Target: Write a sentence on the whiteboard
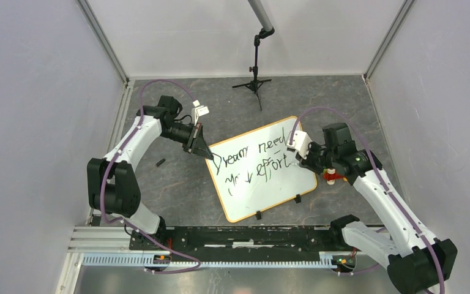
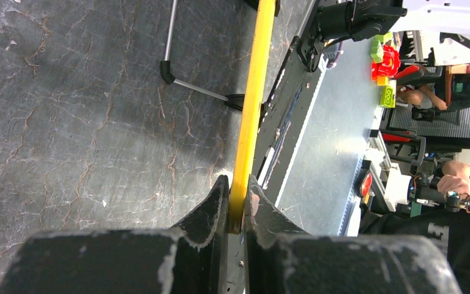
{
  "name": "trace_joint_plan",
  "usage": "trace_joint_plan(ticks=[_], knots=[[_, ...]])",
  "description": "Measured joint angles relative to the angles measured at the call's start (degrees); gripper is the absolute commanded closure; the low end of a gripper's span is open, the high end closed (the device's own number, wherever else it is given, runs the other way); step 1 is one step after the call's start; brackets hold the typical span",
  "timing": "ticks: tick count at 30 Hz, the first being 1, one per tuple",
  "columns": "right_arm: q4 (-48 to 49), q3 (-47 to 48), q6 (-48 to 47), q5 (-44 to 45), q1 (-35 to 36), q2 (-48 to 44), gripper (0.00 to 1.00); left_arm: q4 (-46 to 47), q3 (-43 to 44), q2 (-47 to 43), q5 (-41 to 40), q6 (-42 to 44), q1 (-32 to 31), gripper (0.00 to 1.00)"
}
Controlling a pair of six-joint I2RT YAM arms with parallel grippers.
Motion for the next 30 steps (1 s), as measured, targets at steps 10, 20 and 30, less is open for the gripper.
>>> trace_joint_plan(ticks=[10,20,30], knots=[[-0.9,3.7,-0.1,1.4,0.0,0.6,1.00,0.0,0.0,0.0,0.0,0.0,0.0,0.98],[-1.4,3.8,-1.4,3.7,0.0,1.3,1.00,0.0,0.0,0.0,0.0,0.0,0.0,0.98],[-1.4,2.6,-1.7,4.0,0.0,1.8,1.00,0.0,0.0,0.0,0.0,0.0,0.0,0.98]])
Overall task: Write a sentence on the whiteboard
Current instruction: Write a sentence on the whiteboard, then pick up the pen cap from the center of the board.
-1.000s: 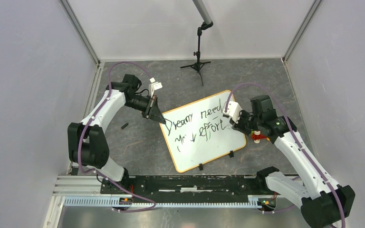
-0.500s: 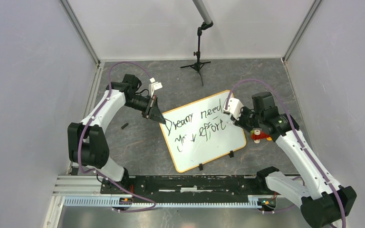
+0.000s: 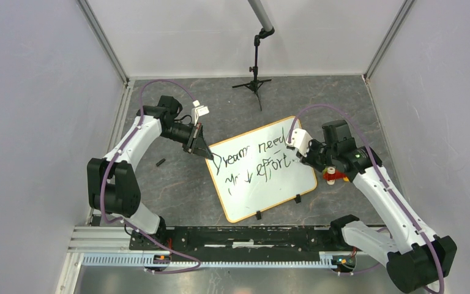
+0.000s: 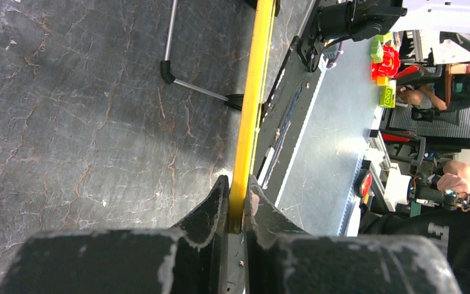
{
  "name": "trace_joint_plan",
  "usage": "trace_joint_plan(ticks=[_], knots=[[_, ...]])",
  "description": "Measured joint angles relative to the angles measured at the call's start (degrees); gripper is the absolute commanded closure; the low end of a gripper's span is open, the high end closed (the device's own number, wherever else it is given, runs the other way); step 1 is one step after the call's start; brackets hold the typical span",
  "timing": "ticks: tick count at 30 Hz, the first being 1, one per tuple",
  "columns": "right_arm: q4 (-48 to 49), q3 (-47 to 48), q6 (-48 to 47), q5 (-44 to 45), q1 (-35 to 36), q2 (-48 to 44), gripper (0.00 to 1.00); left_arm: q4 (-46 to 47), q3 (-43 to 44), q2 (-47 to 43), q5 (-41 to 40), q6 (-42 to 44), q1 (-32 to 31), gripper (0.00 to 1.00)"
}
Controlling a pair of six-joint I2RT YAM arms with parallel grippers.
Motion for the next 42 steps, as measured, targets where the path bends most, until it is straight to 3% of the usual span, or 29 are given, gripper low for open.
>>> trace_joint_plan(ticks=[7,10,17,25,29,35,39,42], knots=[[-2.1,2.0,-0.1,-0.7,0.0,0.4,1.00,0.0,0.0,0.0,0.0,0.0,0.0,0.92],[-3.7,5.3,-0.1,-2.4,0.0,0.9,1.00,0.0,0.1,0.0,0.0,0.0,0.0,0.80],[-4.7,13.3,0.4,-7.6,0.0,1.2,1.00,0.4,0.6,0.0,-3.9,-0.3,-0.7,0.40],[-2.1,15.6,4.4,-13.5,0.0,2.5,1.00,0.4,6.3,-0.6,-7.1,-2.1,1.6,0.14],[0.1,15.6,6.7,-15.5,0.0,2.8,1.00,-0.5,11.6,-3.0,-7.6,-2.1,8.9,0.13],[3.5,15.6,10.8,-18.3,0.0,2.9,1.00,-6.2,16.1,-4.1,-10.3,6.8,27.9,0.23],[4.9,15.7,12.9,-19.1,0.0,3.0,1.00,-8.8,14.1,-0.9,-14.8,13.7,34.1,0.29],[6.1,15.7,14.2,-19.8,0.0,3.0,1.00,-7.6,10.2,1.7,-19.7,17.4,35.3,0.29]])
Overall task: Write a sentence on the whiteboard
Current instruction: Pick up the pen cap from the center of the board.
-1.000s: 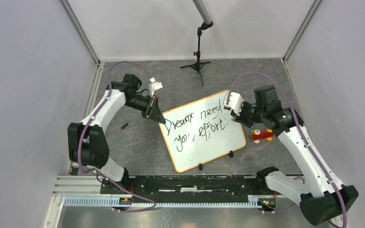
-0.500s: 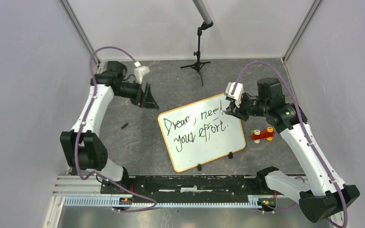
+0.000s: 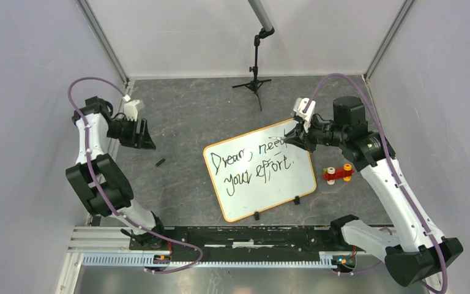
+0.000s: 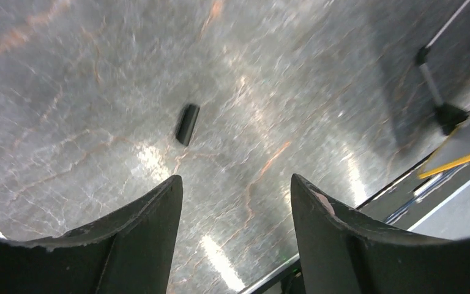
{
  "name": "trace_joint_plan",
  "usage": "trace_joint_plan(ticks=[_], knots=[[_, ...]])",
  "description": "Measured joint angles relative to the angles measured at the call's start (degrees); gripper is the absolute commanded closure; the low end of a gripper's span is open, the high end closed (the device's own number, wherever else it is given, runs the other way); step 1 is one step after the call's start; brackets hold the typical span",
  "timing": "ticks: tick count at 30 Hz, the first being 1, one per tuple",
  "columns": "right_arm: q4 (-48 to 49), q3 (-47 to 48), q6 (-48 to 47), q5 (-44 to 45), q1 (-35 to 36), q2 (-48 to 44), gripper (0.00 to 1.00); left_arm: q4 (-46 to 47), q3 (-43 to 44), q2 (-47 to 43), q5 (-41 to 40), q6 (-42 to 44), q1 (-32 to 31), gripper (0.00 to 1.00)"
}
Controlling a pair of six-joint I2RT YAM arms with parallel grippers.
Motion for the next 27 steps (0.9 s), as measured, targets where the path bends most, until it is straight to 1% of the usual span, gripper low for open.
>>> trace_joint_plan(ticks=[5,14,23,27], knots=[[2.2,-0.3,1.7,-0.7,0.0,0.0,1.00,4.5,-7.6,1.0,-5.1,3.5,-0.7,0.29],[4.0,-1.3,3.4,-1.6,0.0,0.0,1.00,20.6,-19.3,1.1,-8.9,7.3,-2.1,0.30],[4.7,-1.3,3.8,-1.6,0.0,0.4,1.00,31.5,-26.5,1.8,-13.5,9.2,-5.6,0.36],[4.7,-1.3,4.0,-1.6,0.0,1.0,1.00,35.4,-28.9,1.7,-15.3,10.3,-6.9,0.41]])
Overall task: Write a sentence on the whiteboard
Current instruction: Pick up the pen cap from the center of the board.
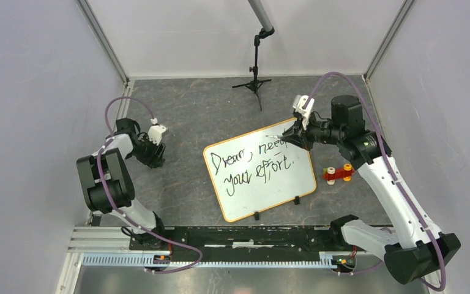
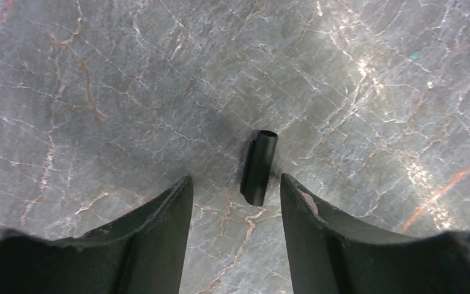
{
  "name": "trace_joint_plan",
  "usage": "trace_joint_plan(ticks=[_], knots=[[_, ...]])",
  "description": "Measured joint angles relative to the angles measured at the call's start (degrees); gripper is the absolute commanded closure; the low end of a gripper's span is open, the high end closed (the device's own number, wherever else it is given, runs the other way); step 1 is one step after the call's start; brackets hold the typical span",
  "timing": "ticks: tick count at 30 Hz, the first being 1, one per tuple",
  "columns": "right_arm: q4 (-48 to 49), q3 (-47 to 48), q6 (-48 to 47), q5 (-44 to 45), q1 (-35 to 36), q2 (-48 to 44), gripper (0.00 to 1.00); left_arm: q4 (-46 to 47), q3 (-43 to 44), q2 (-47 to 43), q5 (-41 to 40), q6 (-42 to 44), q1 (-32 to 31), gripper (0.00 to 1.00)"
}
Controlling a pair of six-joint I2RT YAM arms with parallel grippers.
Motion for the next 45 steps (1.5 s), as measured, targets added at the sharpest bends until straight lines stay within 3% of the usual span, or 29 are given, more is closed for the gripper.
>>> trace_joint_plan(ticks=[9,15,22,28,32,37,45], knots=[[0.0,0.0,0.0,0.0,0.0,0.8,1.00,4.9,-1.8,-0.6,-0.9,2.3,-0.5,0.65],[0.0,0.0,0.0,0.0,0.0,1.9,1.00,0.4,-0.7,-0.5,1.0,4.9,-1.0,0.97],[0.0,0.0,0.2,0.2,0.0,2.1,1.00,-9.1,3.0,-2.0,3.9,4.2,-1.1,0.98],[0.9,0.0,1.7,-0.4,0.0,2.1,1.00,-16.3,11.6,-13.5,5.4,0.2,-3.5,0.98],[5.3,-1.9,5.5,-3.0,0.0,1.2,1.00,-19.6,19.0,-22.1,5.3,-2.8,-10.0,0.98],[14.3,-7.0,14.7,-8.1,0.0,-0.6,1.00,-23.8,25.6,-29.9,5.2,-7.1,-23.4,0.98],[29.6,-11.6,30.8,-14.3,0.0,-0.9,1.00,-29.7,36.6,-29.0,0.1,-10.8,-46.5,0.98]])
